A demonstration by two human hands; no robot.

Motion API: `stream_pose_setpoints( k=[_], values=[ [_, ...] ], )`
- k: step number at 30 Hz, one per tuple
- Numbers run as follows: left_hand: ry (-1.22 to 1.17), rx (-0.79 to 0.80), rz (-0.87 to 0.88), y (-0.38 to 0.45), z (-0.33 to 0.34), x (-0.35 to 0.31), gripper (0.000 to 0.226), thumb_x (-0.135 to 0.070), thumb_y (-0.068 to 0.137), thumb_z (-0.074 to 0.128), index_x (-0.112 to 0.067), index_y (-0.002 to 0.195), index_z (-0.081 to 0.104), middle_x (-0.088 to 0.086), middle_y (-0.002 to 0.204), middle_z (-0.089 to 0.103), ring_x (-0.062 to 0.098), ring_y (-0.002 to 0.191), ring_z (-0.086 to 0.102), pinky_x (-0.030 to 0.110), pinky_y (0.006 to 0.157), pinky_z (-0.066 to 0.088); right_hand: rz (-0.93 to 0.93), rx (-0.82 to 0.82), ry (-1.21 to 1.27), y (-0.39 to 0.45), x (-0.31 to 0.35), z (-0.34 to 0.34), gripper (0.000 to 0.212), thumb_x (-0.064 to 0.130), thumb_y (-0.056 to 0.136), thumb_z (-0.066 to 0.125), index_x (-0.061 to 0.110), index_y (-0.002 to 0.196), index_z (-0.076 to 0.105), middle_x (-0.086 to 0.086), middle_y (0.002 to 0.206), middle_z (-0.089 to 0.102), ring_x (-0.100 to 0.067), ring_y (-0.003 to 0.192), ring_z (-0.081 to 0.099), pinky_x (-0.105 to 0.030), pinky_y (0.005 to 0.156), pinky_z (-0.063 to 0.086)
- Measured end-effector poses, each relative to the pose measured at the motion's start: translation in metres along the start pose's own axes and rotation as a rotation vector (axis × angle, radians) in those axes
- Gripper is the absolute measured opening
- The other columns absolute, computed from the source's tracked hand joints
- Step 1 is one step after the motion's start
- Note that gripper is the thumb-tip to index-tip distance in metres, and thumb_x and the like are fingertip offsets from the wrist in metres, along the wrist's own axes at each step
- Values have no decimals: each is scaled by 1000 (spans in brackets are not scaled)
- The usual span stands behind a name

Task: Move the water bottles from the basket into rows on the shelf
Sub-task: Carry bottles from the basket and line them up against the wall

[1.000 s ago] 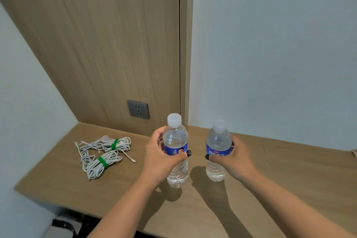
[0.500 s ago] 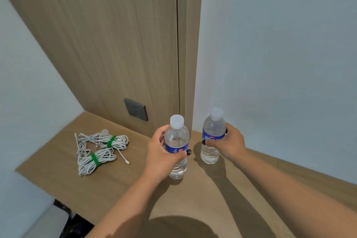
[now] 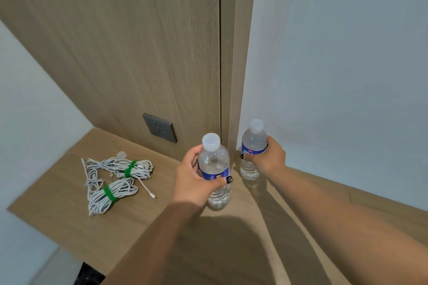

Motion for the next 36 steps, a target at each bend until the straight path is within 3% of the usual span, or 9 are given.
stream_pose_setpoints(
  k=[10,18,20,22,24,28,30,33,36],
  values=[
    [-20,14,32,9,-5,15,78,14,57,84,-26,116,53,-9,112,66,-4,98,65,13,80,52,31,-64,75,11,-9,12,55,14,67,83,13,117,61,-7,112,68,-29,103,63,-29,78,42],
    [-6,6,28,6,-8,16,80,9,57,87,-32,114,49,-18,112,61,-13,98,62,13,85,52,71,30,92,20,0,25,77,13,64,87,9,129,47,-11,124,59,-32,111,58,-41,94,50],
    [-15,1,32,8,-10,15,80,8,56,88,-33,112,50,-17,113,62,-9,101,63,17,89,53,181,48,182,22,-4,26,79,15,64,85,13,131,43,-10,125,57,-32,113,57,-46,98,48],
    [-9,9,42,9,-10,14,78,7,56,87,-36,110,50,-17,114,62,-8,101,63,17,90,52,289,92,345,21,-10,29,65,13,69,80,19,125,46,-5,114,60,-31,107,59,-49,96,50],
    [-9,13,47,11,-10,14,77,8,57,87,-37,108,49,-20,112,61,-13,99,62,14,87,52,365,159,489,18,-13,34,50,10,76,74,22,117,49,-4,107,61,-30,101,60,-45,86,53],
    [10,0,64,14,-11,15,79,5,56,89,-38,109,50,-19,114,61,-10,103,61,17,90,52,391,169,598,21,-16,43,50,7,77,71,22,122,56,-8,113,64,-33,102,61,-39,72,50],
    [36,-1,71,15,-12,16,79,2,56,89,-39,110,49,-19,115,60,-9,105,61,19,92,52,398,140,627,24,-17,45,49,7,76,71,20,121,57,-9,111,65,-32,100,62,-39,74,52],
    [69,-1,85,14,-11,16,81,1,56,90,-41,110,46,-22,114,58,-14,102,59,16,92,51,407,105,658,28,-19,47,53,7,75,73,20,123,56,-9,111,65,-33,100,63,-48,88,55],
    [96,0,95,12,-12,17,83,-1,56,90,-40,113,45,-20,116,59,-5,107,60,20,94,51,435,66,688,29,-22,51,57,8,72,76,15,124,54,-10,110,66,-32,98,65,-49,88,55]
  ],
)
Point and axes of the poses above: each hand's wrist, its own y-axis towards the middle knuckle, its own z-axis out of the palm, x = y × z, the point moved 5 cm from there along y, towards the middle knuckle
